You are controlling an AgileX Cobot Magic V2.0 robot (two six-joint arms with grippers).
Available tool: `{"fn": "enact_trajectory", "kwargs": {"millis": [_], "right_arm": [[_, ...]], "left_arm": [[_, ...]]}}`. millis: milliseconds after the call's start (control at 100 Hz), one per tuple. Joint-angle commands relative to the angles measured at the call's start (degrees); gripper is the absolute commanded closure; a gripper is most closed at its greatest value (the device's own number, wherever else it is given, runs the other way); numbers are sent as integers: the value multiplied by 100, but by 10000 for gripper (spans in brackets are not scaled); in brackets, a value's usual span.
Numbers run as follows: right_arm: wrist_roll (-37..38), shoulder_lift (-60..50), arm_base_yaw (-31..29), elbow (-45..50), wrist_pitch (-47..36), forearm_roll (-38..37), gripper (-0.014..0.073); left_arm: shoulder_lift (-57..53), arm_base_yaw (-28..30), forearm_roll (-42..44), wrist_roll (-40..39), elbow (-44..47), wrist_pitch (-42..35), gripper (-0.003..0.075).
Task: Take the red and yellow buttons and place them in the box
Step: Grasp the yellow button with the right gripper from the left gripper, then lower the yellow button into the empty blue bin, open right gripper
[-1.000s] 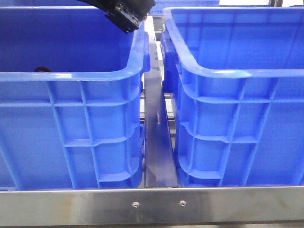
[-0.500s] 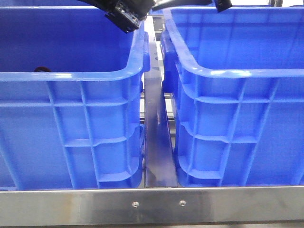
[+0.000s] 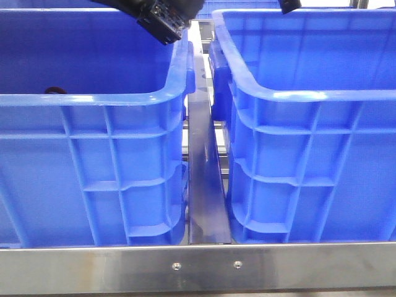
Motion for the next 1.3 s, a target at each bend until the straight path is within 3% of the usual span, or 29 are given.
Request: {"fn": "enact_trajectory", "kwargs": {"millis": [0, 240, 530, 810, 1070, 1290], "right_arm": [[-63, -235, -18, -193, 44, 359, 392], [-126, -291, -584, -600, 269, 352, 392], [-1318, -569, -1505, -753, 38, 88, 392], [-1792, -626, -1545, -572, -1095, -1196, 392], [-2186, -626, -1466, 310, -2892, -1194, 392], [-2566, -559, -1058, 751, -4371, -1194, 392]], "left_arm": [[-229, -53, -282, 11, -146, -168, 119], [-229, -53, -300, 11, -146, -155, 121], [-229, -53, -390, 11, -146, -155, 121], [-229, -53, -390, 11, -146, -155, 121], [-229, -53, -390, 11, -146, -176, 121], [-229, -53, -402, 11, -146, -174, 121]]}}
